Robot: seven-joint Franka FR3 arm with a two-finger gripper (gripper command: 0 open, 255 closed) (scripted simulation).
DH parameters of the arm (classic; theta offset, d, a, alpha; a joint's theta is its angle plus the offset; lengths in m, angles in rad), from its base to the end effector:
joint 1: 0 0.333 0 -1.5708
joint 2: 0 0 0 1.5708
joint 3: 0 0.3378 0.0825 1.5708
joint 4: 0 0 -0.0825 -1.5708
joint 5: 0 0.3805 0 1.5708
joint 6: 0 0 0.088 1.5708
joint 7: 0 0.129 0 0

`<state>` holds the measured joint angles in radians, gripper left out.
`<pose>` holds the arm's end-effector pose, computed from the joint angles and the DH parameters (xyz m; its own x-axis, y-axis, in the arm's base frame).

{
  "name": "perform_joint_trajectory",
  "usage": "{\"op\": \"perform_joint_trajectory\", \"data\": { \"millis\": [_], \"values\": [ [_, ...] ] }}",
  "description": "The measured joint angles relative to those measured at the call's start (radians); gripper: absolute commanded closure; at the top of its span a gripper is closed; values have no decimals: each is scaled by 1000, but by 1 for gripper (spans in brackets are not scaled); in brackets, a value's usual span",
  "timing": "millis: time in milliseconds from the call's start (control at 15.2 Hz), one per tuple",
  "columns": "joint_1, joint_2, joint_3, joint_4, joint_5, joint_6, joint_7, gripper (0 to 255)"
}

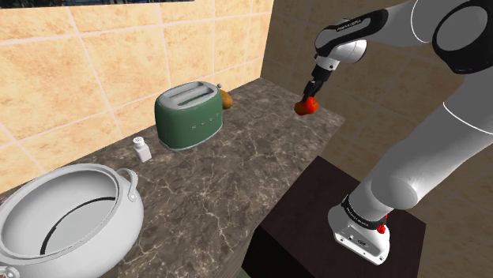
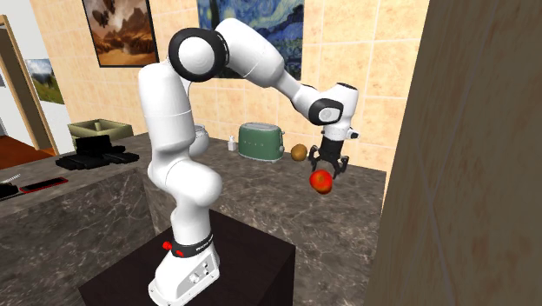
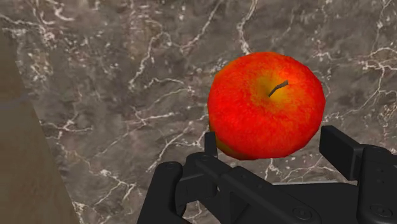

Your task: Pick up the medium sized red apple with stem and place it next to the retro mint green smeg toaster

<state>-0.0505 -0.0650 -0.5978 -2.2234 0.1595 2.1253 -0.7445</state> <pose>0.4096 -0.3000 0.3966 0.9972 0.0048 0.0744 0.0166 -0.9872 -0.1588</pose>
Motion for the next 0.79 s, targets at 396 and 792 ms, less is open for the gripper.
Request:
{"op": "perform_joint_trajectory", "data": {
  "millis": [396,792],
  "values": [
    [-2,-45,6,39,-34,-73,33,255],
    [-3,-75,13,95,-56,-152,59,255]
  ]
}}
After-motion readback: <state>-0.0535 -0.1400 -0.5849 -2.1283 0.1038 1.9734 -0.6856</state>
